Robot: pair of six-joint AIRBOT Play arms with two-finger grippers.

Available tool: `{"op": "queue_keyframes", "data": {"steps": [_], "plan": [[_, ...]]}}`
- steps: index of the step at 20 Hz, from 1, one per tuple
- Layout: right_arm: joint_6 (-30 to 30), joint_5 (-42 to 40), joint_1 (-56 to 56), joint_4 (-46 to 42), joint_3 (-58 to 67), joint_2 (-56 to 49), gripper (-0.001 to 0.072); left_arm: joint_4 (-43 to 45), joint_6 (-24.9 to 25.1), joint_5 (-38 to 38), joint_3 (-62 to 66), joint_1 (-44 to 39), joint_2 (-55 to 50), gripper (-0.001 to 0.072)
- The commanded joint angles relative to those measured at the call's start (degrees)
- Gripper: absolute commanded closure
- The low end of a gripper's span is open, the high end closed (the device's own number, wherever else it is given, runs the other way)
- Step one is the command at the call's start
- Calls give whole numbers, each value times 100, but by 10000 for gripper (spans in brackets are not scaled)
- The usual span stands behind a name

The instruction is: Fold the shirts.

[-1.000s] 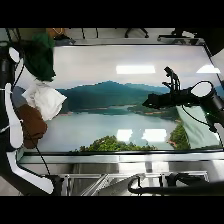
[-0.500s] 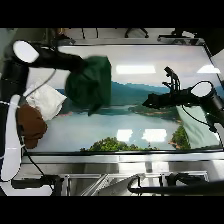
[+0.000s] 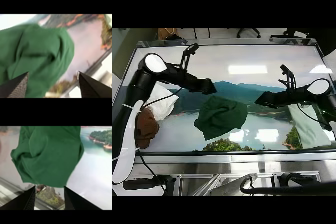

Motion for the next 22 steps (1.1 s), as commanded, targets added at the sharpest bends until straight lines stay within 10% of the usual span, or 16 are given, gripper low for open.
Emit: {"op": "queue_keyframes", "data": {"steps": [1,6,16,20,22], "plan": [[-153,466,-175,-9,-136,0,319,-52,-162,-951,-754,603,323,38],[-422,-249,199,20,-1427,-81,155,-103,-9,369,-3836,813,1294,37],[-2590,-1799,275,2761,-1032,-1926,271,-1117,387,3381,-5766,-525,885,63],[-2789,-1429,280,3132,-769,-2684,336,-1113,391,3611,-5766,-549,684,609],[-3101,-1180,278,3128,-767,-2778,682,-1113,396,3595,-5766,-433,817,690]]}}
